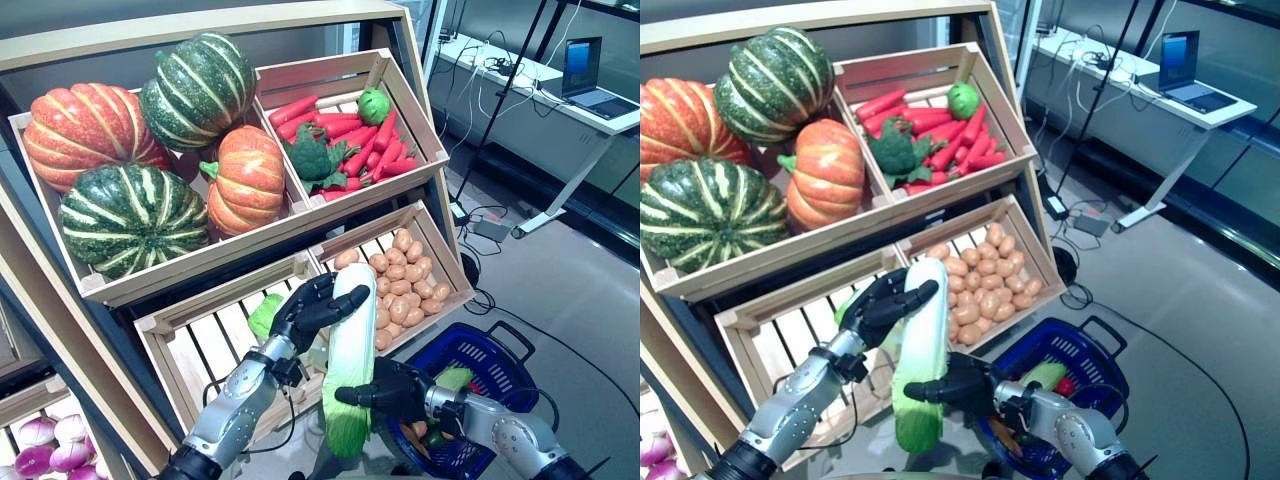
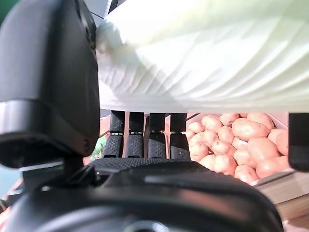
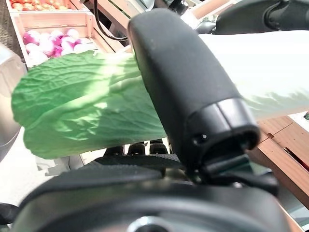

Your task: Put vegetables into the basket

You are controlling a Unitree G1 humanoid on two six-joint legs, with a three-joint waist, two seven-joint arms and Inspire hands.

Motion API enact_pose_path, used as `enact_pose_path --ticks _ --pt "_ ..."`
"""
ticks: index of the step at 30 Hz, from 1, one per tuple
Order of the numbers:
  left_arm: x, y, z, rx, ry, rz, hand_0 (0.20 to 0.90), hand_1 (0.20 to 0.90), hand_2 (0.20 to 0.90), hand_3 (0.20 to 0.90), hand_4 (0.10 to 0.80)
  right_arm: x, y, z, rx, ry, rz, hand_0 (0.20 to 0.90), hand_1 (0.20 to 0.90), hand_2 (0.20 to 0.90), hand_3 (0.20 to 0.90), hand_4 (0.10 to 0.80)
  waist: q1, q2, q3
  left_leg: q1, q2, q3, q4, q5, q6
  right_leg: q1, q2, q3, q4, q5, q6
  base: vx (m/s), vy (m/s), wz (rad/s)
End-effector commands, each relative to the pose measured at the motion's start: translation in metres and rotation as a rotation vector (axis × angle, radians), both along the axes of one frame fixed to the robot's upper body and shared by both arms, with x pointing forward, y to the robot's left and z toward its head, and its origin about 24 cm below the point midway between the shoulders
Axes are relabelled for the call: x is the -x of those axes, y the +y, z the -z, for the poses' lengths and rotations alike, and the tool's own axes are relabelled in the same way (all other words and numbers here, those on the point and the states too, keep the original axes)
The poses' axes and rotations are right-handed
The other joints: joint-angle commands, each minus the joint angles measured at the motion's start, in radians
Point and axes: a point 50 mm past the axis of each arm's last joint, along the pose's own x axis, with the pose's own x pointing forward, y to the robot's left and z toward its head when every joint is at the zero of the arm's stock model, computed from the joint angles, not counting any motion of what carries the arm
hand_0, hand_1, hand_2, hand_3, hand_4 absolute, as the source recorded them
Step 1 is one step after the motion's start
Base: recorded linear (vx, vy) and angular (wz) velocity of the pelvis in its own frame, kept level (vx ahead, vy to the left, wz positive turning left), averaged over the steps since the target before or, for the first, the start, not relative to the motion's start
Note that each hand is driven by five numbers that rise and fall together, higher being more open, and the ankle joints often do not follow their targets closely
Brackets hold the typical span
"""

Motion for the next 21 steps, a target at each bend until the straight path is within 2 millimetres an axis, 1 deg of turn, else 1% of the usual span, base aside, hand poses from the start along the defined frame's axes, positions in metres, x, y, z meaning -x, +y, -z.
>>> enact_pose_path --ticks 1,4,9,10,11,21 --pt "-0.02 -0.029 -0.072 0.126 -0.375 0.105 0.3 0.3 0.3 0.3 0.4 -0.016 0.027 -0.031 -0.166 -0.094 -0.024 0.9 0.9 0.9 0.9 0.8 0.004 -0.027 -0.043 -0.049 -0.012 -0.03 -0.003 0.049 0.02 0.016 -0.013 0.022 0.005 0.051 -0.022 0.0 0.0 0.0" --pt "-0.018 -0.032 -0.074 0.108 -0.39 0.154 0.3 0.3 0.3 0.3 0.4 -0.012 0.027 -0.029 -0.169 -0.068 -0.065 0.9 0.9 0.9 0.9 0.8 0.005 -0.027 -0.046 -0.051 -0.012 -0.03 -0.003 0.049 0.022 0.016 -0.014 0.021 0.004 0.052 -0.021 0.0 0.0 0.0" --pt "-0.017 -0.038 -0.074 0.132 -0.366 0.205 0.3 0.3 0.3 0.3 0.4 -0.012 0.029 -0.03 -0.2 -0.073 -0.09 0.9 0.9 0.9 0.9 0.8 0.006 -0.028 -0.047 -0.05 -0.012 -0.027 -0.003 0.048 0.022 0.015 -0.015 0.02 0.004 0.053 -0.02 0.0 0.0 0.0" --pt "-0.017 -0.039 -0.073 0.136 -0.359 0.212 0.3 0.3 0.3 0.3 0.4 -0.012 0.03 -0.03 -0.204 -0.076 -0.092 0.564 0.564 0.564 0.564 0.576 0.006 -0.028 -0.048 -0.05 -0.013 -0.027 -0.003 0.048 0.022 0.015 -0.015 0.021 0.003 0.054 -0.019 0.0 0.0 0.0" --pt "-0.017 -0.04 -0.073 0.138 -0.354 0.219 0.3 0.3 0.3 0.3 0.4 -0.012 0.03 -0.031 -0.207 -0.079 -0.095 0.3 0.3 0.3 0.3 0.4 0.006 -0.027 -0.049 -0.049 -0.013 -0.026 -0.003 0.048 0.022 0.016 -0.015 0.022 0.003 0.054 -0.019 0.0 0.0 0.0" --pt "-0.015 -0.041 -0.071 0.135 -0.34 0.241 0.3 0.3 0.3 0.3 0.4 -0.011 0.03 -0.03 -0.209 -0.073 -0.076 0.3 0.3 0.3 0.3 0.4 0.004 -0.024 -0.053 -0.047 -0.014 -0.024 -0.003 0.046 0.025 0.015 -0.014 0.027 0.003 0.053 -0.019 0.0 0.0 0.0"
